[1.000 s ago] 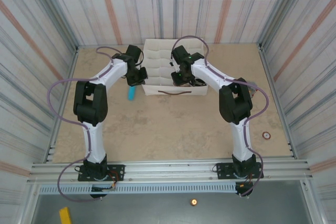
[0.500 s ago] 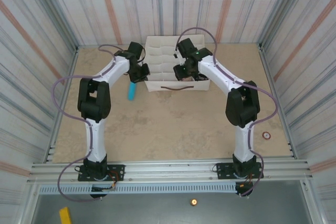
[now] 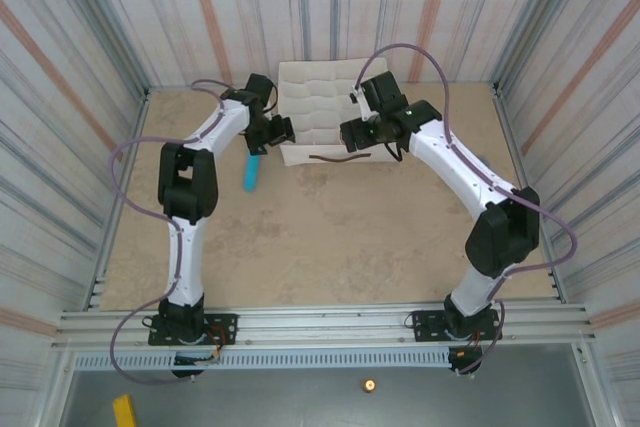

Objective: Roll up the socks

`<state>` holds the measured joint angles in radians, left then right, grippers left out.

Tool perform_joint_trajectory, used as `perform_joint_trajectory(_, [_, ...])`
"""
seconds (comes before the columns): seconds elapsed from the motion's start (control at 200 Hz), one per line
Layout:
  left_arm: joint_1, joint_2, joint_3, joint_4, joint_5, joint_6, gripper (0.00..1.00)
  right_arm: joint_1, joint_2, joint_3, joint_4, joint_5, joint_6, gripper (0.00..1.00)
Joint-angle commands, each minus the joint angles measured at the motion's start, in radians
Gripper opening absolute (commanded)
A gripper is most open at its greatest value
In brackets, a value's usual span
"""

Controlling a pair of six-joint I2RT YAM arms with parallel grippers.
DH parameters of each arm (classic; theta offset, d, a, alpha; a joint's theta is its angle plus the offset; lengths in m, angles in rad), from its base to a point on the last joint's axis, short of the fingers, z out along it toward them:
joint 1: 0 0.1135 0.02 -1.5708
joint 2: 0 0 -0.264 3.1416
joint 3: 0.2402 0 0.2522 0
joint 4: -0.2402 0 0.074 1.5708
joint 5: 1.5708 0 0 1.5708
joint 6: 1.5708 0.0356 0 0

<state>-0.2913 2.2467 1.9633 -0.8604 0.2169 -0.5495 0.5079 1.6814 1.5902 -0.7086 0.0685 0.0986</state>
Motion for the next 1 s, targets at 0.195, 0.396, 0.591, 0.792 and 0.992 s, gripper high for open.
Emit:
perform_joint_trajectory(0.195, [0.019, -0.328, -0.197, 0.118, -0.072, 0.110, 0.99, -0.036, -0.313, -0.387, 0.222, 0.118, 0.001, 0.99])
perform_joint_trajectory(0.396, [0.054, -0.507, -0.420, 0.282, -0.148, 0.243, 0.99, -0.111, -0.467, -0.646, 0.382, 0.140, 0.017, 0.99])
perform_joint_trajectory(0.591, [0.125, -0.643, -0.672, 0.477, -0.148, 0.409, 0.99, -0.232, -0.578, -0.882, 0.604, 0.145, 0.047, 0.99])
perform_joint_trajectory(0.792, [0.242, -0.794, -1.012, 0.808, -0.076, 0.525, 0.99, -0.346, -0.559, -1.019, 0.807, 0.138, 0.009, 0.99])
perform_joint_trajectory(0.992, [0.311, -0.831, -1.284, 1.129, -0.016, 0.597, 0.99, -0.389, -0.466, -1.128, 1.069, 0.172, -0.030, 0.99])
